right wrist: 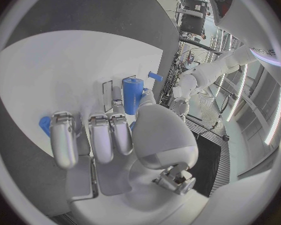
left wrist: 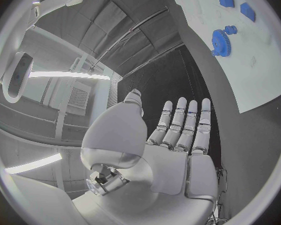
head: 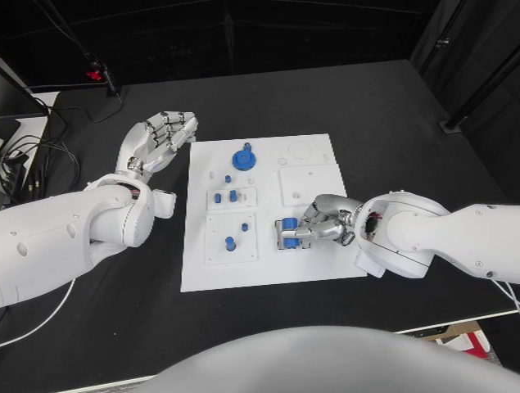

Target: Assemble the parts on the task board

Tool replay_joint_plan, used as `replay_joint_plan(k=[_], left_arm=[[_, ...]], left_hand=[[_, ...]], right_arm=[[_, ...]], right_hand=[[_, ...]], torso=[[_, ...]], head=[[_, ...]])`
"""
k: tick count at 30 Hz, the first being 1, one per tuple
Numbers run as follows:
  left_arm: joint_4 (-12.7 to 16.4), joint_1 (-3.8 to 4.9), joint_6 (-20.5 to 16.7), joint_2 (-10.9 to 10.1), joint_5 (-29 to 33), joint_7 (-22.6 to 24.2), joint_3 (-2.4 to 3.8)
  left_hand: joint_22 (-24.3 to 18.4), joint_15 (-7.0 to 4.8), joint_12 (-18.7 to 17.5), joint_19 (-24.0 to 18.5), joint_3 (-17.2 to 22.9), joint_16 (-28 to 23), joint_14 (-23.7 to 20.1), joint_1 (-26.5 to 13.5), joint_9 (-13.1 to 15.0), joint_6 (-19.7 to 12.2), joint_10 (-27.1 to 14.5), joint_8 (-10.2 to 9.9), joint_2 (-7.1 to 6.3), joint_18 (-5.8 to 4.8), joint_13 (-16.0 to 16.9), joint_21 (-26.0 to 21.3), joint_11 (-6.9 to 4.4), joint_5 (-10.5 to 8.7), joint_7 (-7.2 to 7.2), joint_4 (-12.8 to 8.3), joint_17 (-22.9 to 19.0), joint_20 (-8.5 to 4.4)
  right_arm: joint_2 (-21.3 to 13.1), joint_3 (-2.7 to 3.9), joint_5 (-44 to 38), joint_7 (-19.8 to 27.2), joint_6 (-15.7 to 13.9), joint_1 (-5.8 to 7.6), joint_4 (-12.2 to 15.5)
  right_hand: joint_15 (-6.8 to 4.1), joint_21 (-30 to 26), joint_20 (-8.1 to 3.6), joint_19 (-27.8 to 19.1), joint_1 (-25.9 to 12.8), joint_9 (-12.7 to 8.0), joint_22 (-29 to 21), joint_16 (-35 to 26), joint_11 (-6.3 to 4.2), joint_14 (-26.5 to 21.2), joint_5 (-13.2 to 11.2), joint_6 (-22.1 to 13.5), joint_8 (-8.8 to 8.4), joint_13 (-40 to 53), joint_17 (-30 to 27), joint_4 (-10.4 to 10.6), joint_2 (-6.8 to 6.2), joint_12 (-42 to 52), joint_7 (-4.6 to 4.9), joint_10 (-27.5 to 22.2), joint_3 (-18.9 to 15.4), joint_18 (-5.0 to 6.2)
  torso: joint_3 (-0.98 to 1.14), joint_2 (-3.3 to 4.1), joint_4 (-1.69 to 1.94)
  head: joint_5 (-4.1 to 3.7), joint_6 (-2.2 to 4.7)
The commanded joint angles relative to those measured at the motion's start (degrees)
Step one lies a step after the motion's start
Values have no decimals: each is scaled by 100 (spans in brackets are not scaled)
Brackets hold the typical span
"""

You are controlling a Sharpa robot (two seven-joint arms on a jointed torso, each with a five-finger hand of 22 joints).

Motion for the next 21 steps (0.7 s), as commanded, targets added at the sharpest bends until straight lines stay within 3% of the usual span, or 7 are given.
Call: replay_joint_plan(k=[1, 6, 11, 16, 21], left_arm=[[2, 6, 50, 7, 1, 390, 5], [2, 6, 54, 8, 1, 386, 5], [1, 5, 57, 8, 1, 382, 5], [-2, 5, 58, 9, 1, 382, 5], [-1, 4, 63, 11, 1, 382, 5]], left_hand=[[-6, -13, 19, 24, -42, 25, -19, -12, -5, -49, -33, 39, 64, 22, -7, 27, 0, 22, 731, -5, -6, 9], [-6, -13, 19, 24, -42, 25, -19, -12, -5, -49, -33, 39, 64, 22, -7, 27, 0, 22, 731, -5, -6, 9], [-6, -13, 19, 24, -42, 25, -19, -12, -5, -49, -33, 39, 64, 22, -7, 27, 0, 22, 731, -5, -6, 9], [-6, -13, 19, 24, -42, 25, -19, -12, -5, -49, -33, 39, 64, 22, -7, 27, 0, 22, 731, -5, -6, 9], [-6, -13, 19, 24, -42, 25, -19, -12, -5, -49, -33, 39, 64, 22, -7, 27, 0, 22, 731, -5, -6, 9]], right_arm=[[3, -7, -32, -6, 26, -1, -1], [2, -7, -32, 14, 19, -1, -7], [1, -7, -32, 22, -6, -1, -12], [0, -7, -32, 46, -82, -1, -13], [-25, -7, -32, 211, -366, -1, 3]], right_hand=[[-8, 19, -7, 616, -124, 19, 1509, 14, 29, 596, -58, -64, 51, 1504, 1510, 9, 5, -7, -1, 615, -47, -42], [2, 19, 5, 616, -382, 67, 1509, 14, 35, 596, -320, -147, 135, 1504, 1510, 14, -115, -7, 6, 615, -46, -42], [8, 19, 10, 616, -509, 88, 1509, 14, 38, 596, -389, -178, 173, 1504, 1510, 15, -158, -7, 9, 615, -8, -42], [11, 19, 13, 616, -541, 101, 1509, 14, 36, 596, -386, -184, 198, 1504, 1510, 10, -120, -7, 6, 615, 28, -42], [5, 19, 12, 616, -483, 140, 1509, 14, 21, 596, -316, -162, 279, 1504, 1510, -6, -14, -7, -12, 615, 96, -42]], torso=[[-2, -3, -3], [1, -2, 0], [0, 0, 1], [-2, -3, -1], [-3, -3, -4]], head=[[-1, -1], [4, -1], [15, -1], [-1, -1], [5, -1]])
